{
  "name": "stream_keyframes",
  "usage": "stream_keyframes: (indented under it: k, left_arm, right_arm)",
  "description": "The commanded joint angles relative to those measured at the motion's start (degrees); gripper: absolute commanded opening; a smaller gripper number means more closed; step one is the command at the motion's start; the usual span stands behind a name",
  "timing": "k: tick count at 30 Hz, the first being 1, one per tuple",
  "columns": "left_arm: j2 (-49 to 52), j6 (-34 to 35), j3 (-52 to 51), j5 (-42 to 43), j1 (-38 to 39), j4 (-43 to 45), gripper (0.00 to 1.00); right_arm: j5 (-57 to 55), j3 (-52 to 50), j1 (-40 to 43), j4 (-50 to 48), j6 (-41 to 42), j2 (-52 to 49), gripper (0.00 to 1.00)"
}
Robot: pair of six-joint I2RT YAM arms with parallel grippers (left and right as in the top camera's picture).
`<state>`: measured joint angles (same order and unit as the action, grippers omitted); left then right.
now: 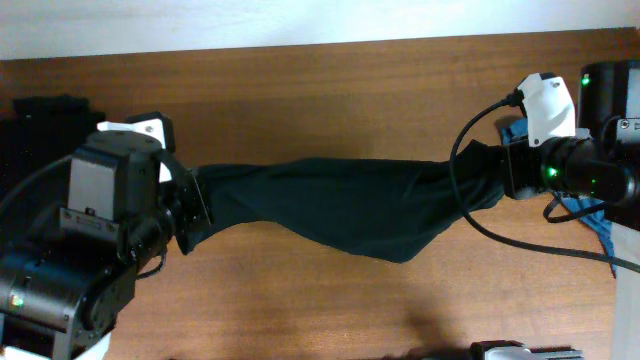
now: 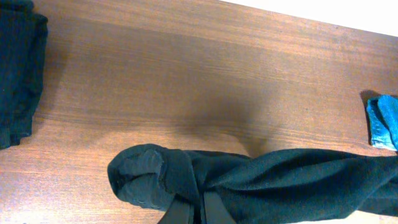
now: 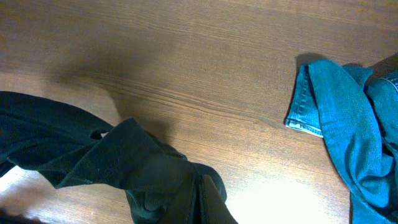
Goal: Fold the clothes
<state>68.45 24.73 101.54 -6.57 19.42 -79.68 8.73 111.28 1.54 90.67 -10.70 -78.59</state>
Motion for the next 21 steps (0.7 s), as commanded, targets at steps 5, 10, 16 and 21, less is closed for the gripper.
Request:
stream_keyframes:
  k: [5, 10, 16, 21]
  left_arm:
    - [0.85, 0.04, 1.16, -5.75, -0.48, 3.96, 0.01]
    - [3.82, -2.23, 1.16, -6.78, -0.48, 10.62, 0.01]
    - [9.05, -6.67, 1.16, -7.82, -0.48, 22.88, 0.01]
    - [14.95, -10.27, 1.16, -9.94, -1.25, 33.68, 0.01]
  right_arm:
    - [0.37, 1.66, 0.74, -3.52, 0.22, 0.94, 0.04]
    - [0.37, 1.66, 0.74, -8.79, 0.22, -0.68, 0.04]
    - [0.37, 1.66, 0.74, -16.83, 0.2, -4.17, 0.04]
    - [0.39, 1.66, 0.74, -25.97, 0.2, -8.09, 0.04]
